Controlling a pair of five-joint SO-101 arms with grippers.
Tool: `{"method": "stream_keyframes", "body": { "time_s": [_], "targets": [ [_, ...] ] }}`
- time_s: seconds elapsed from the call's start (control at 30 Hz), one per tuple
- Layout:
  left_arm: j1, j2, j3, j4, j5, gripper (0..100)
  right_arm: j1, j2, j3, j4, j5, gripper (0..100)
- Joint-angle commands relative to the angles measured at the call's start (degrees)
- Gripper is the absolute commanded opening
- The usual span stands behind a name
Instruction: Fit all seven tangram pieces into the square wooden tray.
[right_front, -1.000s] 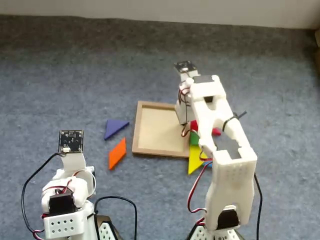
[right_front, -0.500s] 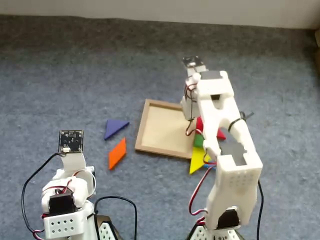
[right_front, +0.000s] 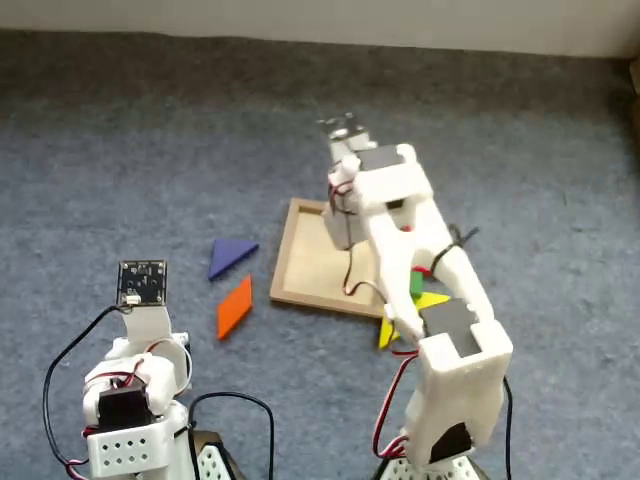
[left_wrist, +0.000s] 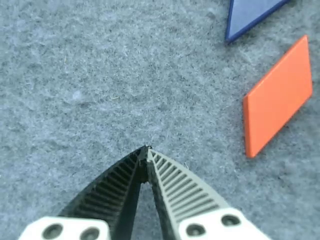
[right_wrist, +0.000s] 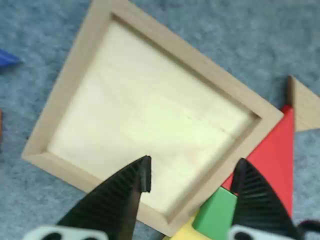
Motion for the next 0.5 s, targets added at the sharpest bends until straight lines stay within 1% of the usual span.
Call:
{"method": "stream_keyframes", "body": {
  "time_s": [0.0, 0.1, 0.33, 0.47],
  "targets": [
    [-0.4, -1.5, 1.1, 0.3, -0.2, 1, -5.4, -4.0, -1.2, 0.0, -0.7, 14.1],
    [-0.4, -1.5, 1.1, 0.3, -0.2, 1, -8.4, -3.9, -0.8, -1.8, -0.7, 7.7],
    [-0.4, -1.5, 1.1, 0.3, -0.2, 1, -11.4, -3.5, -0.8, -6.2, -0.7, 7.0],
    [-0.4, -1.5, 1.1, 0.3, -0.2, 1, -11.3, 1.7, -1.4, -8.2, -0.7, 7.0]
  ]
}}
